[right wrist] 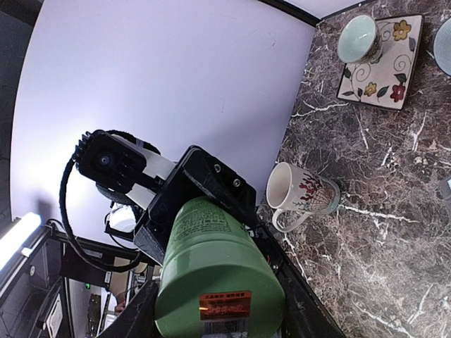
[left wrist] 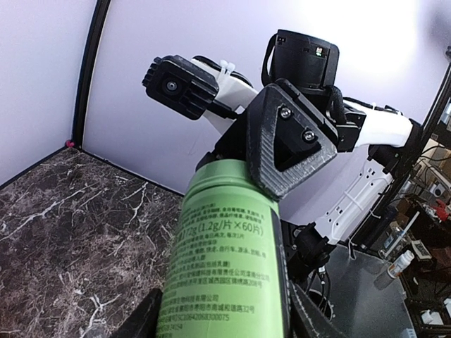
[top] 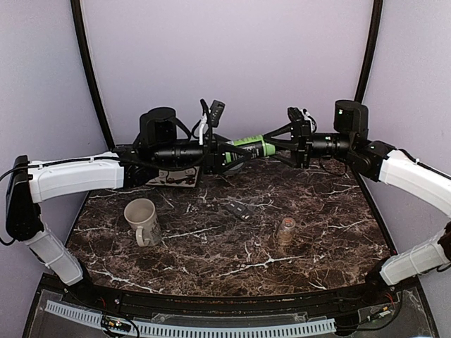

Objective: Sort the pills into containers
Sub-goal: Screw the lid of the pill bottle onto the pill bottle.

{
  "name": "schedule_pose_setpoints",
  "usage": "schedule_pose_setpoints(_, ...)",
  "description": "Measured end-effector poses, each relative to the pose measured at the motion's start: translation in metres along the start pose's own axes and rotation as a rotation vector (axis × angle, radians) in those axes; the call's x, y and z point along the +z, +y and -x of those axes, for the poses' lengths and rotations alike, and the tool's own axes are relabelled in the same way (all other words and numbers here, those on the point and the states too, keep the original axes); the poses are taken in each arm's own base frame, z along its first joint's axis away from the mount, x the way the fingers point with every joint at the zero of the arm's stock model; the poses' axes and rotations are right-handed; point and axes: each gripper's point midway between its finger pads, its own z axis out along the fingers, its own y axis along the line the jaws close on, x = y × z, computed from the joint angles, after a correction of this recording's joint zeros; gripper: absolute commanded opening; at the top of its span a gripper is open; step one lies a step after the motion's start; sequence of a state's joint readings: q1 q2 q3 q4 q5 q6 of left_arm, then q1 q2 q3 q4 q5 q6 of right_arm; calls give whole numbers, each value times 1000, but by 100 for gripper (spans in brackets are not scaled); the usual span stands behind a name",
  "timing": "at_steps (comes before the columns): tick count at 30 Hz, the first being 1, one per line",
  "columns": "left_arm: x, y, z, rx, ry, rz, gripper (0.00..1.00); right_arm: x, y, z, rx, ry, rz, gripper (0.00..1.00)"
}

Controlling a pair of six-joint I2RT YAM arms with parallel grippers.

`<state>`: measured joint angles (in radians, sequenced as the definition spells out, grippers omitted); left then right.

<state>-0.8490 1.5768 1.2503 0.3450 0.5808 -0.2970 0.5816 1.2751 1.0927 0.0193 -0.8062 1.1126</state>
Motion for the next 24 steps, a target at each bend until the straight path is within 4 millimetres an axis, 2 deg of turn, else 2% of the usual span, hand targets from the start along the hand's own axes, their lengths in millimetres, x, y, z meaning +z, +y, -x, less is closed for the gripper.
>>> schedule_pose_setpoints(8,-2,-2,-2,-69,-61,-28,0,-2,1,-3,-12,-4,-15,56)
schedule_pose_setpoints(13,-3,-9,6,-108,-88,-66,0,-3,12,-8,-95,1,0,63)
schedule_pose_setpoints(19,-3,-15,12,-149,-108,-104,0,-5,21,-9,-173,1,11,66)
schedule_pose_setpoints(24,-3,-13,13,-179,-111,-115,0,-5,20,-10,-202,7,-1,72)
